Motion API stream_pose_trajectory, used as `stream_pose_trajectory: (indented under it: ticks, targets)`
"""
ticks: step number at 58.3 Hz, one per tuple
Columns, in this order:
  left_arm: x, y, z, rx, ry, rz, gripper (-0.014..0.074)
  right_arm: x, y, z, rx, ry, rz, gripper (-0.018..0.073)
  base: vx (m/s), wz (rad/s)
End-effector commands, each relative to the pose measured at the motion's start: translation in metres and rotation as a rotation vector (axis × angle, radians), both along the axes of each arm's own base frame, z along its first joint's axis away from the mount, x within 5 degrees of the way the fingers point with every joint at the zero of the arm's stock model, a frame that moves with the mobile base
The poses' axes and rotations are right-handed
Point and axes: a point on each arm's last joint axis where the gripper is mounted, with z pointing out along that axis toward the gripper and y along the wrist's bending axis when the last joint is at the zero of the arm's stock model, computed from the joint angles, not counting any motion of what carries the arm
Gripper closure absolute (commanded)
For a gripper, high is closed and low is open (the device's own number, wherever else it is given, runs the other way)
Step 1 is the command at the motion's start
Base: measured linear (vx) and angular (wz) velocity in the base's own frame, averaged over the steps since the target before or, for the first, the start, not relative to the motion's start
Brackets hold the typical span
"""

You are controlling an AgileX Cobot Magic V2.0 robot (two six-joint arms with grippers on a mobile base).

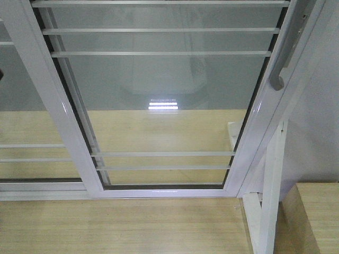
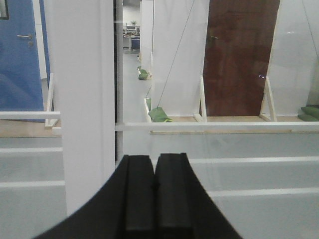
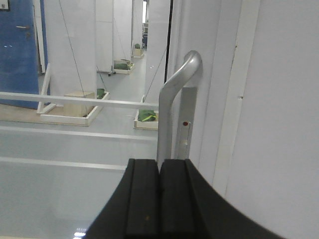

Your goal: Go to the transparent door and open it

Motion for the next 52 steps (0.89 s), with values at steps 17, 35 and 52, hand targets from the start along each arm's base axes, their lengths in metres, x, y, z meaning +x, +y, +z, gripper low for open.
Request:
stream_pose_trajectory:
  ticks: [17, 35, 52]
  targets:
    - [0.051, -0.005, 0.036, -0.022, -0.132, 0.022, 0.0593, 0.055, -0.002, 0.036, 0.001, -0.215, -0.062, 0.0561, 0.0, 0.0]
    - [0.052, -0.006, 0.034, -0.018, -0.116, 0.018, 0.0548, 0.058, -0.002, 0.035, 0.0, -0.213, -0.064, 0.05, 0.0, 0.0]
    - [0.052, -0.006, 0.033, -0.017, -0.104, 0.017, 0.0323, 0.059, -0.001, 0.034, -0.031, -0.203, -0.051, 0.0157, 0.0, 0.0]
